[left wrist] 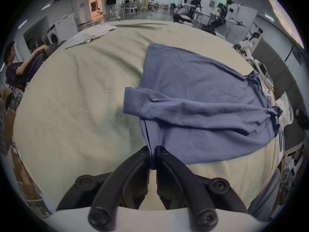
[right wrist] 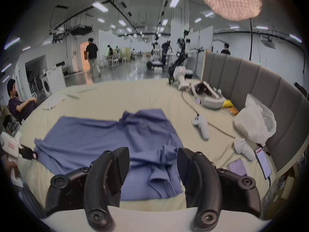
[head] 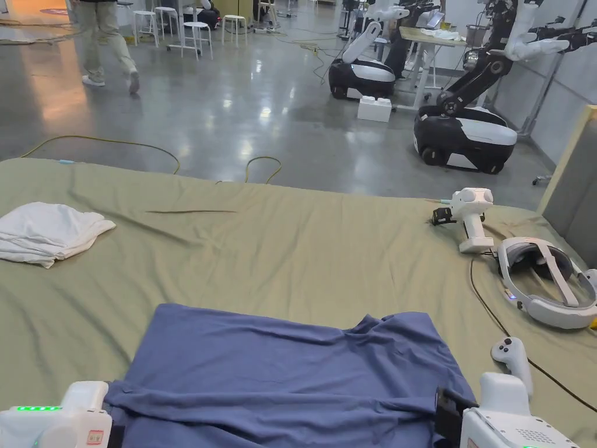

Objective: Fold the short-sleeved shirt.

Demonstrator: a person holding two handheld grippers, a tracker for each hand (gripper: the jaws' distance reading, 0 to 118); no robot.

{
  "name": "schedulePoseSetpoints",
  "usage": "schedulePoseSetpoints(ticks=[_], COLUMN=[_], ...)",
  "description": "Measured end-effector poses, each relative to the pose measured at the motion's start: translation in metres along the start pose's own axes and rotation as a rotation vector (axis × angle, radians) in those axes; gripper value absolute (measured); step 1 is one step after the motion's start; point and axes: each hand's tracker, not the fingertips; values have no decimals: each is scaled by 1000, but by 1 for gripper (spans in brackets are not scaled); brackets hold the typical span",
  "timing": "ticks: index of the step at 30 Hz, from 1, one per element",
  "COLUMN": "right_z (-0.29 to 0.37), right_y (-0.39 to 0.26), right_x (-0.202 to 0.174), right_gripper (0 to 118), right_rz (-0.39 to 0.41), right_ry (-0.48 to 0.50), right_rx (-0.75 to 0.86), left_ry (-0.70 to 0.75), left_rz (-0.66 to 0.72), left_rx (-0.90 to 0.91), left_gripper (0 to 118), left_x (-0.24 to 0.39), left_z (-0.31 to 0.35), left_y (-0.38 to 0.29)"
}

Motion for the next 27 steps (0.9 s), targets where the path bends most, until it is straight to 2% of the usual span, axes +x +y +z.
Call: schedulePoseSetpoints(ticks=[7,10,12,14,15,24,27], right_z=[-56,-78,-78,-71,-71,-30,-9], right_y=[-48,-67,-73,-70,-68,-42,-27], right_x=[3,6,10,9,9,19,20], right_gripper=[64,61,56,21,17,12,12], right_rz=[101,99,52,53,38,17,37], right_ry=[-22,-21,5,5,51,76,78], right_rx=[-253,-357,-316,-292,-297,-218,-176], left_ry=[-17,-9,-4,-6,-7,-14,-5], left_rz=[20,0,-8,-8,-7,-12,-26], left_rx=[52,63,60,61,61,107,147], left_gripper=[9,9,9,9,9,9,9], left_x=[-4,-1,-1,-1,-1,1,2], left_z=[26,29,30,30,31,49,66], left_y=[-7,-6,-5,-3,-2,7,11])
